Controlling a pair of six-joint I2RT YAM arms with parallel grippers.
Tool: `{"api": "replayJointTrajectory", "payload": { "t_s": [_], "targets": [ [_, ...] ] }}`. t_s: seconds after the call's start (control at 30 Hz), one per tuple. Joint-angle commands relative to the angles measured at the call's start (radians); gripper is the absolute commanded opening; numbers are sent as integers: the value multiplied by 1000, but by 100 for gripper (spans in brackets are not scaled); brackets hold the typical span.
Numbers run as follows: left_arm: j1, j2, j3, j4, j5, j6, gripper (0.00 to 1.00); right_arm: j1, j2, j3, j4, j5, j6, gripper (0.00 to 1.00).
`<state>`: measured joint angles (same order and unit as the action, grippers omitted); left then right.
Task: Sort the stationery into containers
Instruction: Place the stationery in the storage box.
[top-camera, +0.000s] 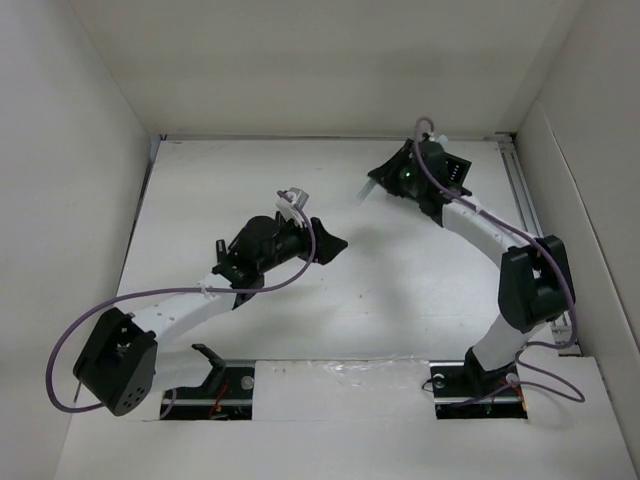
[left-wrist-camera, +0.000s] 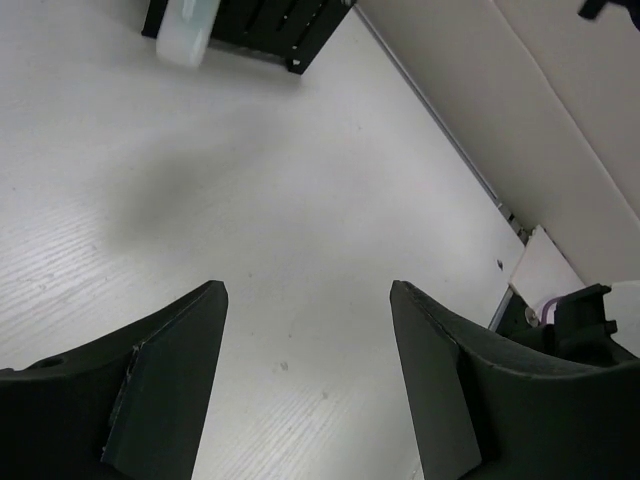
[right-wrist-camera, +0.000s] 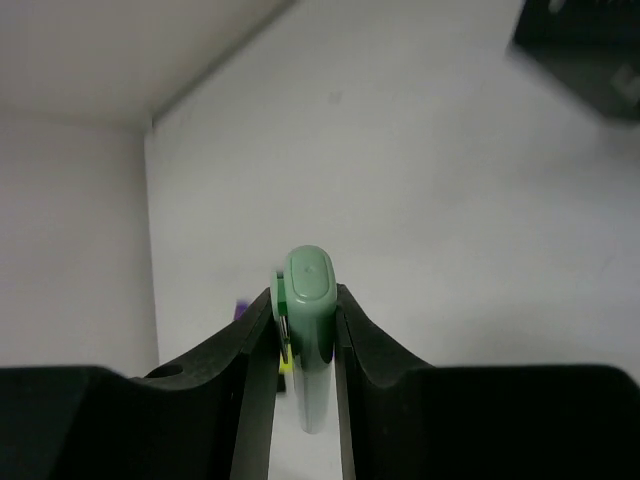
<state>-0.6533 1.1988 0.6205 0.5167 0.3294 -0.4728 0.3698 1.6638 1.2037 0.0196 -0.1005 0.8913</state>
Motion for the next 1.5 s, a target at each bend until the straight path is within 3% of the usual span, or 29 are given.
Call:
{"api": "replayJointTrajectory", "payload": {
  "t_s": [0.0,0.13,0.27,0.4,0.63,0.97,1.23,1.47],
  "targets": [
    [-2,-34,-13,52,-4,-6,63,-78,33,131,-6,198,11,0],
    [-2,-22,-13,43,19,-6,62,-182,108,301,-96,324,32,0],
    [-2,-13,-2,55,40,-15,62,-201,211,547,-258,488,0,0],
    [-2,-13,-2,43,40,-15,62,-201,324,692,-363,631,-58,0],
    [-2,-22,-11,42,17,-15,60,-170,323,613,-328,726,-107,0],
    [-2,-13,-1,8,-26,-15,60,-115,369,622,-339,841,-140,1],
    [-2,-4,19,-34,-92,-15,60,-55,384,622,-353,880,-134,49],
    [-2,-4,19,-66,-176,-15,60,-8,147,462,-273,771,-69,69]
  ]
}}
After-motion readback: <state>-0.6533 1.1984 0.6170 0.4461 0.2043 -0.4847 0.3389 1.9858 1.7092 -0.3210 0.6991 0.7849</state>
